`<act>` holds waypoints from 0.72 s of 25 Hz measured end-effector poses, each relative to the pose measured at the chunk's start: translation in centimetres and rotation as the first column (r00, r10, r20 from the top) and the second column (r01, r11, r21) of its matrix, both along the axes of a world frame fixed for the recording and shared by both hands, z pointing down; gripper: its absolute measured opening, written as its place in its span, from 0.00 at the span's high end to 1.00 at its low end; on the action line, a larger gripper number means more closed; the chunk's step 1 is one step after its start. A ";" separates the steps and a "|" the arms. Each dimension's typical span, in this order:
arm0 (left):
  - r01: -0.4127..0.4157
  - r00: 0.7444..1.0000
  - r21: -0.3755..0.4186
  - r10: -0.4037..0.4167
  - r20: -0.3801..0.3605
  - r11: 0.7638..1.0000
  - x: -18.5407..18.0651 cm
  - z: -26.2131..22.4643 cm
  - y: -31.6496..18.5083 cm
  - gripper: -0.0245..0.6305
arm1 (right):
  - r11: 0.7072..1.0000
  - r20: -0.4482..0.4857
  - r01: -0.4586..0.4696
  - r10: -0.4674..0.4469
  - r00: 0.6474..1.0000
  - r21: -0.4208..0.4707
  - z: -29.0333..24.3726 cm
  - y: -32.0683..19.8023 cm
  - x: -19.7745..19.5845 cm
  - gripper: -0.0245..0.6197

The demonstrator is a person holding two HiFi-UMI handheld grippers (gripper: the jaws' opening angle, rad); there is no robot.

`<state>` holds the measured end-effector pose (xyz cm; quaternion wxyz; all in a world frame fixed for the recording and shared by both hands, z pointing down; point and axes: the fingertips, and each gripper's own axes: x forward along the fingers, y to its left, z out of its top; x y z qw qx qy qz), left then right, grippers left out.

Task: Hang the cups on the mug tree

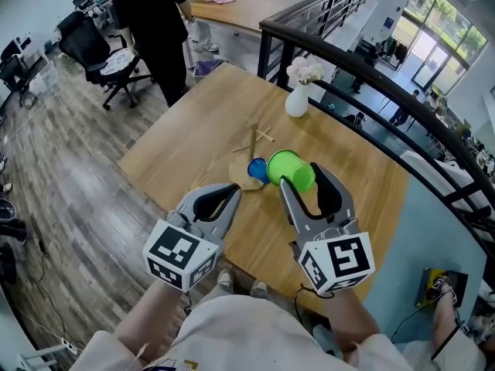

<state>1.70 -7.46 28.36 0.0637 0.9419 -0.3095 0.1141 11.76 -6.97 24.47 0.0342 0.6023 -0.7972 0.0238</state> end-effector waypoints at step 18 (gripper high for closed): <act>-0.011 1.000 -0.047 0.012 0.013 0.999 2.6 3.4 -6.1 0.96 | 0.996 0.022 -0.011 0.013 1.000 -0.086 5.1 -8.3 1.2 0.59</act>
